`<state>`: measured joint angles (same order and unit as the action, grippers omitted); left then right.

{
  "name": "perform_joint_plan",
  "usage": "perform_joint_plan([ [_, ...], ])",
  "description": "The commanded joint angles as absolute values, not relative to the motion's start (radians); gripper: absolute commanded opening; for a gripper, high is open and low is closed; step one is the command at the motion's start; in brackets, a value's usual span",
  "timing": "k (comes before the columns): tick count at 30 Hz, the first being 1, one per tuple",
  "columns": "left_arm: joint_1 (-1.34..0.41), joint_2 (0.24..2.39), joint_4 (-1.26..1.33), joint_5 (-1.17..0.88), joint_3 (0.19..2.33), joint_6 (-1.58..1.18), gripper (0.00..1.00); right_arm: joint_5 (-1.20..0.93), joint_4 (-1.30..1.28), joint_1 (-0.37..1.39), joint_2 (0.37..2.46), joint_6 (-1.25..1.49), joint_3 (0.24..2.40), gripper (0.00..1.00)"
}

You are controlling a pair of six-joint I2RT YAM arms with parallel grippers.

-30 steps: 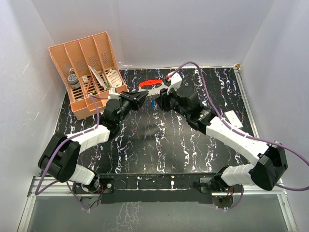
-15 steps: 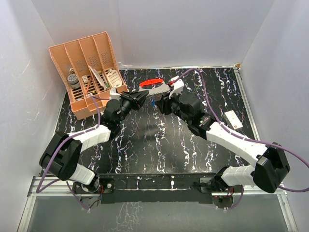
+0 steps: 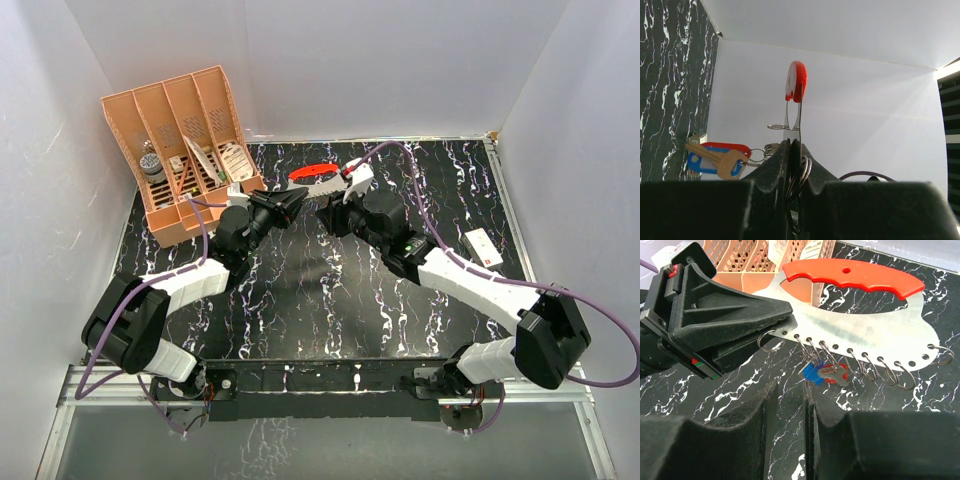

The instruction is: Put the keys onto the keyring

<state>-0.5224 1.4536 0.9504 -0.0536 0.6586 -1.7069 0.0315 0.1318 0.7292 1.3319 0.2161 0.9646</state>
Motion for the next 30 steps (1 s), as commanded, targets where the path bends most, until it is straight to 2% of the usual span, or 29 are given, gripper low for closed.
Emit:
perform_joint_plan([
  [1, -0.518, 1.433, 1.009, -0.069, 0.659, -1.716, 0.00, 0.056, 0.192, 0.731, 1.324, 0.228, 1.023, 0.24],
  [10, -0.518, 1.434, 1.002, -0.067, 0.655, -1.715, 0.00, 0.102, 0.131, 0.721, 1.283, 0.202, 1.064, 0.24],
  [13, -0.518, 1.436, 1.005, -0.069, 0.652, -1.718, 0.00, 0.132, 0.095, 0.704, 1.269, 0.195, 1.082, 0.29],
  [17, -0.518, 1.435, 0.999, -0.066, 0.652, -1.715, 0.00, 0.074, 0.057, 0.673, 1.258, 0.212, 1.105, 0.35],
  [30, -0.518, 1.440, 0.999, -0.070, 0.656, -1.723, 0.00, -0.016, 0.080, 0.650, 1.230, 0.256, 1.042, 0.35],
])
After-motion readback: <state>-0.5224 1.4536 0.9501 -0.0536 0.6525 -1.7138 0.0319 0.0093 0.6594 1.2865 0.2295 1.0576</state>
